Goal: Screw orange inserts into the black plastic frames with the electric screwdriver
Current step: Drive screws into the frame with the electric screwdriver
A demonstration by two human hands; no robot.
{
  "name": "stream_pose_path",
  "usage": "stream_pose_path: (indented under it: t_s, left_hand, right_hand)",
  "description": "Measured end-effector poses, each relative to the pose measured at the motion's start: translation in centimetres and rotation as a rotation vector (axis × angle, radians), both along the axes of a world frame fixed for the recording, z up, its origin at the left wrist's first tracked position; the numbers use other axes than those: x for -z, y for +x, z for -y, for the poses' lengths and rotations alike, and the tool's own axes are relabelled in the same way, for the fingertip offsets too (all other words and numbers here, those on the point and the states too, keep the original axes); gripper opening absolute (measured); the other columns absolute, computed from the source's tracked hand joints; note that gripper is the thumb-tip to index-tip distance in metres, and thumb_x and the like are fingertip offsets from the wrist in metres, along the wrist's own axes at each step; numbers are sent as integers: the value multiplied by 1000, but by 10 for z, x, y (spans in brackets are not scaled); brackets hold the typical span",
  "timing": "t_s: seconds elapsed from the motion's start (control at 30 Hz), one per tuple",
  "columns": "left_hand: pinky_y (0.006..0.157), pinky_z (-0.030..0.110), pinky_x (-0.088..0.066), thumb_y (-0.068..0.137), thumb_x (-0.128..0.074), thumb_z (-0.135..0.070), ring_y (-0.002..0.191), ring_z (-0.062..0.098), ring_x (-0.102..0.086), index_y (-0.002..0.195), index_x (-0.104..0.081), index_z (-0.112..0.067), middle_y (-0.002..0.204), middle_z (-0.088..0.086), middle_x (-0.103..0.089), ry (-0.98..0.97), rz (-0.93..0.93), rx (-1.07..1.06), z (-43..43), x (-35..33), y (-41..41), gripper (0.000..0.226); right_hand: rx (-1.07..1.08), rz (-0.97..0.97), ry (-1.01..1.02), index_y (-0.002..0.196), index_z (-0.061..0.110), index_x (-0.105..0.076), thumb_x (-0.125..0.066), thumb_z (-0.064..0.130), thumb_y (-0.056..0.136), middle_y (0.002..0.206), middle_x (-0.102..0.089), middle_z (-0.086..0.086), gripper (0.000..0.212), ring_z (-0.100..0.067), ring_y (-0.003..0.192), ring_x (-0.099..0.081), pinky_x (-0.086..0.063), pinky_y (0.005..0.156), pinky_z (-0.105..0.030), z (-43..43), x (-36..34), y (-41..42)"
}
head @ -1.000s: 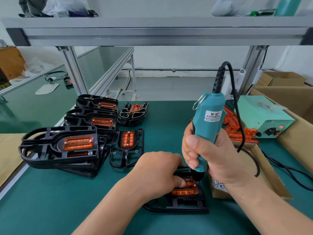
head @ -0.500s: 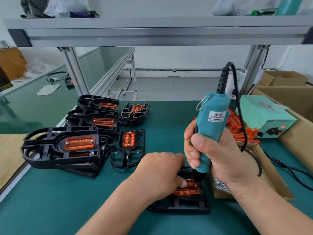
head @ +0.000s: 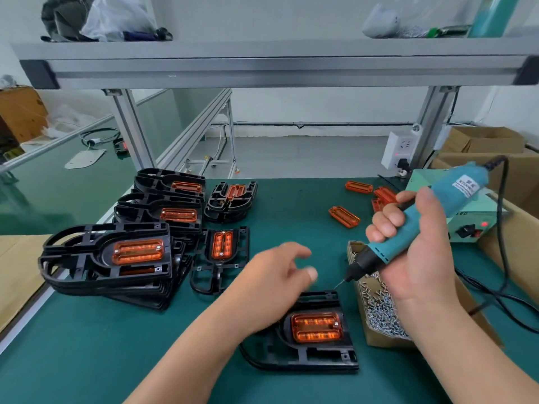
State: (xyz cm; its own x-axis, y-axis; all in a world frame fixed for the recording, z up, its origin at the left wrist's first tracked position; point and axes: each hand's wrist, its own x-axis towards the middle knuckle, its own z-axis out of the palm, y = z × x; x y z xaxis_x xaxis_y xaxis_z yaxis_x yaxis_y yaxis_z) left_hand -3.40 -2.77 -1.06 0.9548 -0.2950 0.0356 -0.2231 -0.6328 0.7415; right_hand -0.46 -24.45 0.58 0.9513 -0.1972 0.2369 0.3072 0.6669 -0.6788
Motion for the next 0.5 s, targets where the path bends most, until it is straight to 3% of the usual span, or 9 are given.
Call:
stream_pose_path:
  t_s: [0.07,0.13,0.2,0.27,0.37,0.5]
  left_hand:
    - [64,23,-48,105,-55,-16,69,8,-56,128,-67,-22,87,-1,-65,-548,-225,-159,-5,-3,6,27]
    - [70,26,-55,102,-45,9,78,14,-63,128,-66,-5,103,13,-67,-1081,-495,-183,-6,-9,10,37]
    - [82,30,-62,97,-38,23,99,24,-74,130,-61,9,119,26,-69,-1329,-644,-160,-8,-10,11,43]
    - [90,33,-62,96,-35,26,113,35,-74,131,-56,14,122,34,-69,-1368,-703,-93,-8,-10,9,43]
    - [95,34,-61,98,-37,25,118,38,-71,132,-54,14,124,33,-69,-1312,-710,-55,-3,-8,7,40]
    - [86,28,-63,101,-51,15,116,33,-73,127,-57,11,120,29,-73,-1267,-687,-81,0,-5,4,27]
  right_hand:
    - [33,-38,42,90,21,-59,-54,38,108,71,-42,5,25,-9,58,-40,-41,55,-23,6,5,4]
    - [51,-52,63,89,21,-59,-56,38,107,71,-43,5,25,-9,59,-41,-41,56,-23,10,8,7]
    - [55,-62,69,90,21,-59,-58,38,106,72,-43,5,24,-9,59,-41,-42,56,-23,12,10,8]
    - [49,-68,62,91,21,-58,-57,38,107,72,-43,5,23,-9,60,-41,-42,56,-23,11,10,8]
    - [42,-72,61,91,20,-58,-55,36,108,72,-44,5,24,-9,59,-42,-43,56,-23,10,10,7]
    - [42,-74,70,91,20,-59,-55,35,108,72,-44,5,23,-9,59,-43,-44,56,-22,9,8,6]
